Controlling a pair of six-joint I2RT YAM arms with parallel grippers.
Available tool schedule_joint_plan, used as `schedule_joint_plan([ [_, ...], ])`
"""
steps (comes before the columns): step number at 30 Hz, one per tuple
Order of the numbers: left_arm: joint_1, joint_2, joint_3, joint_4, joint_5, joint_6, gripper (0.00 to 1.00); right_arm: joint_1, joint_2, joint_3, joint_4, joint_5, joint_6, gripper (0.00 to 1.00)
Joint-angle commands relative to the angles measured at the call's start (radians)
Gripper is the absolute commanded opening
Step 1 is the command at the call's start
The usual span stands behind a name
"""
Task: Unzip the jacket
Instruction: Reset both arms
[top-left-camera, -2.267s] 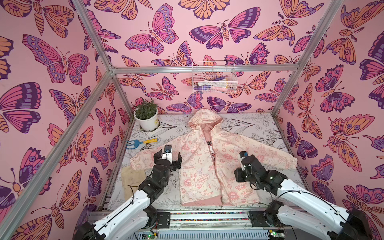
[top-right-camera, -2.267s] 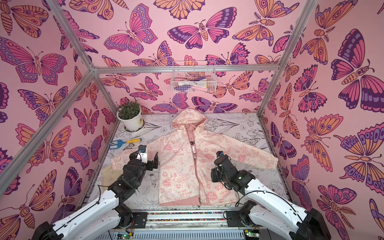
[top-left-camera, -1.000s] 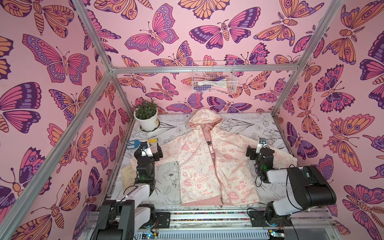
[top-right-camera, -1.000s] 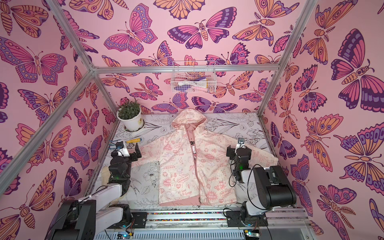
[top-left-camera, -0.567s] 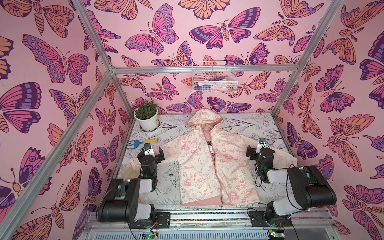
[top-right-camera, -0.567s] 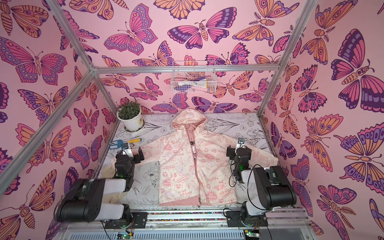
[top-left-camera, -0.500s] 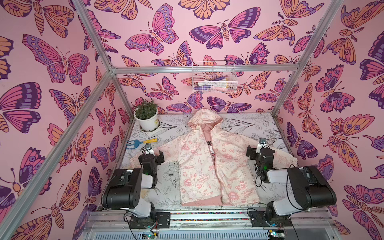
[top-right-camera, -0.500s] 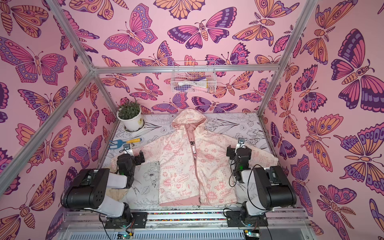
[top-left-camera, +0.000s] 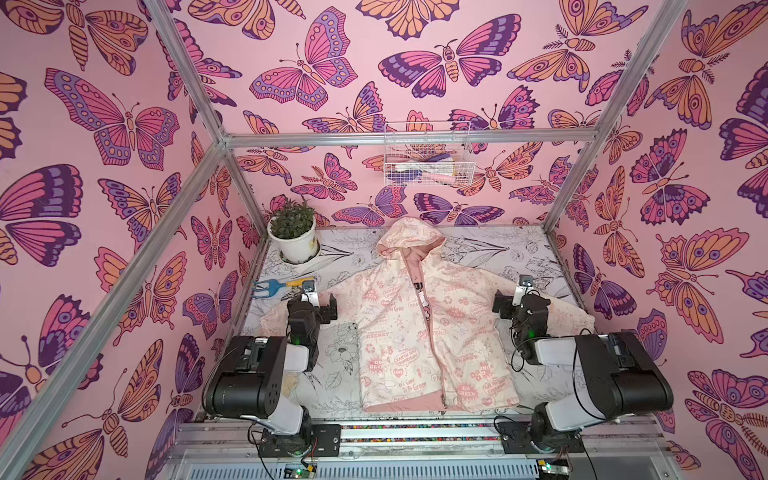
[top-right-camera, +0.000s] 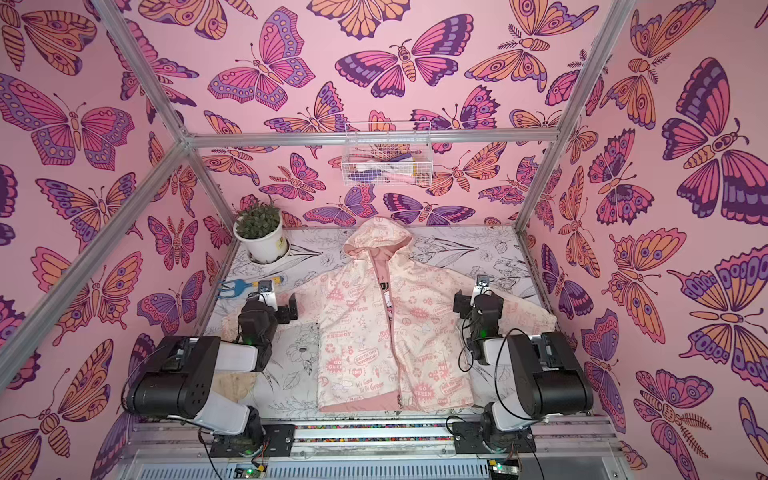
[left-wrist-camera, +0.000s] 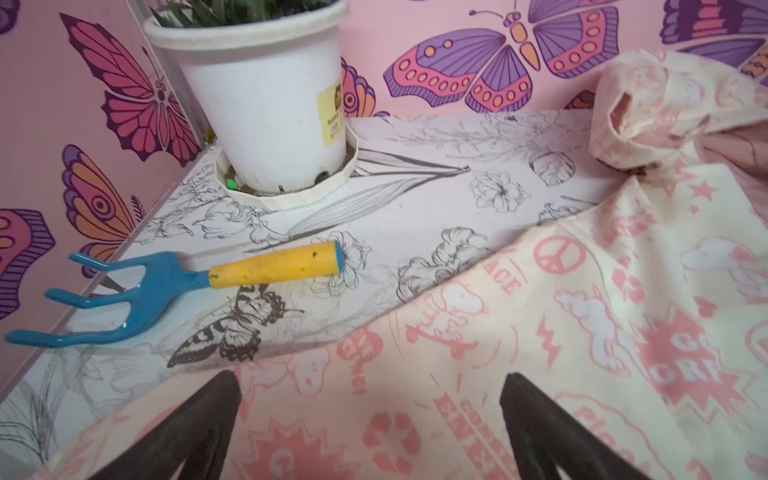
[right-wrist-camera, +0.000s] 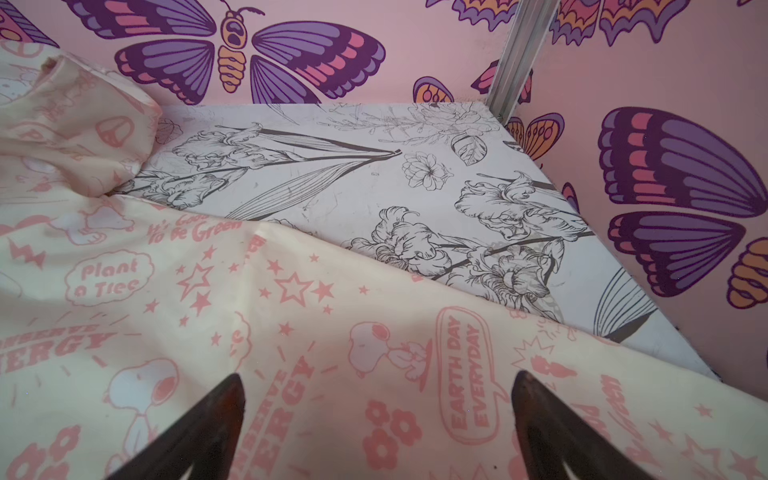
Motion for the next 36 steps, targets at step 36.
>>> schedule_joint_plan([
  [36, 0.002, 0.008, 0.001, 0.036, -0.014, 0.024, 1.0, -0.036, -0.007, 0.009, 0.022, -0.155, -0.023, 0.99],
])
